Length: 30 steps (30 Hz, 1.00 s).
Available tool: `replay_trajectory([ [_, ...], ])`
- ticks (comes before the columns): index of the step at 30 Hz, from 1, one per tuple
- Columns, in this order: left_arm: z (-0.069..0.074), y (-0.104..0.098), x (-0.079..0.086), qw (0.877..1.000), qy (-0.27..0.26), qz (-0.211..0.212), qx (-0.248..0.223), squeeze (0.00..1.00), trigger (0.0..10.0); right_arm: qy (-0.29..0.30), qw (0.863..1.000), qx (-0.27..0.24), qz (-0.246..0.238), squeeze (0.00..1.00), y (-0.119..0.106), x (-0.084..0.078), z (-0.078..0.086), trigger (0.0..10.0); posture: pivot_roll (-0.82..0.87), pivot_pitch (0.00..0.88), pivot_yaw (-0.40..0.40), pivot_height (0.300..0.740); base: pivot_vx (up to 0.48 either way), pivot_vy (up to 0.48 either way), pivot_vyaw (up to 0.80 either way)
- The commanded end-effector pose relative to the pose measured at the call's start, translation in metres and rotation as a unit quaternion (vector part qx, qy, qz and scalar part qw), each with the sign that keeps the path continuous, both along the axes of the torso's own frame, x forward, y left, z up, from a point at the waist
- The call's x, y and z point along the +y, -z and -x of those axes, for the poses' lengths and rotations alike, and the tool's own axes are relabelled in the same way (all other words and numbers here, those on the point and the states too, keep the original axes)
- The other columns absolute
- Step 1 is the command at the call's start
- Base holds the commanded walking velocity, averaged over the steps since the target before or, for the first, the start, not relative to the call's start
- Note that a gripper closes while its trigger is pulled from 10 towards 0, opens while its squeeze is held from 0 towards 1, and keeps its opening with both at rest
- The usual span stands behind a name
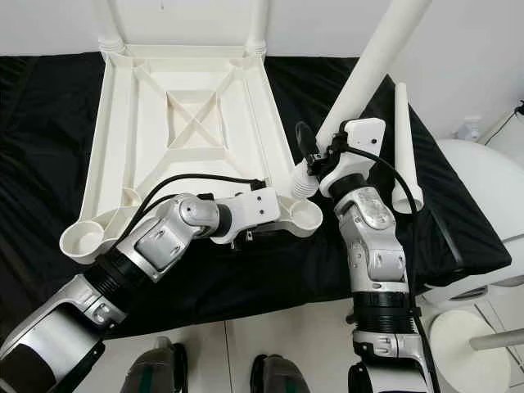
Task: Building children table
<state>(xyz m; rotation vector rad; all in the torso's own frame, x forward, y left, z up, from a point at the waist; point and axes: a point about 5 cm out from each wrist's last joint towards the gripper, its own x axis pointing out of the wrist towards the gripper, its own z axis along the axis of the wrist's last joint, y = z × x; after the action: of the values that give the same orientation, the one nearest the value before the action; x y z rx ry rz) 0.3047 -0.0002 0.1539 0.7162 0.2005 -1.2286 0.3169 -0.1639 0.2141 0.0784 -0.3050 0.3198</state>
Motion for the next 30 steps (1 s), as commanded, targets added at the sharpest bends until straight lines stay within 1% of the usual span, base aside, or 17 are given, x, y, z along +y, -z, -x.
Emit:
replay_trajectory([
  [1,0.001,-0.003,-0.005,1.000,0.004,0.007,0.009,0.00,10.0,-0.001,1.000,-0.010,-0.007,0.00,-0.003,-0.001,0.003,10.0,0.01,0.098,-0.048,0.740,0.000,0.000,0.00],
  [7,0.001,0.003,-0.004,1.000,0.001,0.003,0.020,0.00,10.0,-0.011,1.000,-0.006,-0.001,0.00,-0.002,-0.001,0.005,10.0,0.01,0.099,-0.053,0.740,0.000,0.000,0.00],
  [9,0.001,0.005,-0.003,1.000,-0.001,0.000,0.022,0.00,8.1,-0.015,1.000,-0.005,0.003,0.00,-0.002,-0.002,0.006,10.0,0.01,0.100,-0.053,0.740,0.000,0.000,0.00],
  [10,0.001,0.007,-0.001,1.000,-0.003,-0.002,0.022,0.00,2.1,-0.018,1.000,-0.004,0.005,0.00,-0.001,-0.002,0.008,10.0,0.00,0.100,-0.053,0.740,0.000,0.000,0.00],
  [11,0.001,0.008,0.000,1.000,-0.004,-0.004,0.023,0.00,0.0,-0.021,1.000,-0.003,0.008,0.00,0.000,-0.002,0.009,10.0,0.00,0.102,-0.052,0.740,0.000,0.000,0.00],
  [13,0.000,0.009,0.001,1.000,-0.006,-0.006,0.023,0.00,0.0,-0.024,1.000,-0.003,0.009,0.00,0.000,-0.003,0.011,10.0,0.00,0.102,-0.052,0.740,0.000,0.000,0.00],
  [14,-0.001,0.009,0.002,1.000,-0.008,-0.009,0.022,0.00,2.4,-0.028,1.000,-0.004,0.009,0.00,-0.001,-0.002,0.013,10.0,0.00,0.102,-0.052,0.740,0.000,0.000,0.00],
  [15,-0.001,0.009,0.003,1.000,-0.007,-0.012,0.020,0.00,9.0,-0.033,0.999,-0.005,0.010,0.00,-0.001,-0.002,0.014,10.0,0.00,0.103,-0.051,0.740,0.000,0.000,0.00],
  [16,-0.002,0.009,0.004,1.000,-0.008,-0.015,0.020,0.00,10.0,-0.039,0.999,-0.006,0.008,0.00,-0.001,-0.001,0.016,10.0,0.00,0.104,-0.050,0.740,0.000,0.000,0.00],
  [18,-0.003,0.009,0.005,1.000,-0.010,-0.017,0.018,0.00,10.0,-0.046,0.999,-0.007,0.008,0.00,-0.002,-0.001,0.017,10.0,0.00,0.104,-0.051,0.740,0.000,0.000,0.00],
  [19,-0.004,0.010,0.007,1.000,-0.008,-0.021,0.016,0.00,5.0,-0.051,0.999,-0.006,0.009,0.00,-0.002,0.000,0.019,10.0,0.00,0.103,-0.050,0.740,0.000,0.000,0.00],
  [21,-0.005,0.010,0.010,1.000,-0.009,-0.025,0.013,0.00,4.6,-0.057,0.998,-0.005,0.009,0.00,-0.001,0.001,0.022,10.0,0.00,0.102,-0.050,0.740,0.000,0.000,0.00],
  [22,-0.006,0.011,0.011,0.999,-0.012,-0.028,0.013,0.00,6.1,-0.059,0.998,-0.004,0.010,0.00,-0.001,0.001,0.022,10.0,0.00,0.102,-0.051,0.740,0.000,0.000,0.00],
  [26,-0.006,0.011,0.014,0.999,-0.008,-0.034,0.012,0.00,6.3,-0.062,0.998,-0.002,0.010,0.00,-0.001,0.002,0.024,10.0,0.00,0.100,-0.052,0.740,0.000,0.000,0.00],
  [27,-0.006,0.012,0.015,0.999,-0.007,-0.035,0.014,0.00,10.0,-0.064,0.998,-0.001,0.010,0.00,0.000,0.002,0.025,10.0,0.00,0.099,-0.051,0.740,0.000,0.000,0.00],
  [29,-0.006,0.012,0.016,0.999,-0.007,-0.035,0.016,0.00,10.0,-0.066,0.998,-0.001,0.010,0.00,0.000,0.002,0.025,10.0,0.00,0.099,-0.051,0.740,0.000,0.000,0.00],
  [30,-0.006,0.012,0.017,0.999,-0.008,-0.036,0.017,0.00,1.8,-0.070,0.998,0.002,0.011,0.00,0.001,0.003,0.027,10.0,0.00,0.098,-0.051,0.740,0.000,0.000,0.00],
])
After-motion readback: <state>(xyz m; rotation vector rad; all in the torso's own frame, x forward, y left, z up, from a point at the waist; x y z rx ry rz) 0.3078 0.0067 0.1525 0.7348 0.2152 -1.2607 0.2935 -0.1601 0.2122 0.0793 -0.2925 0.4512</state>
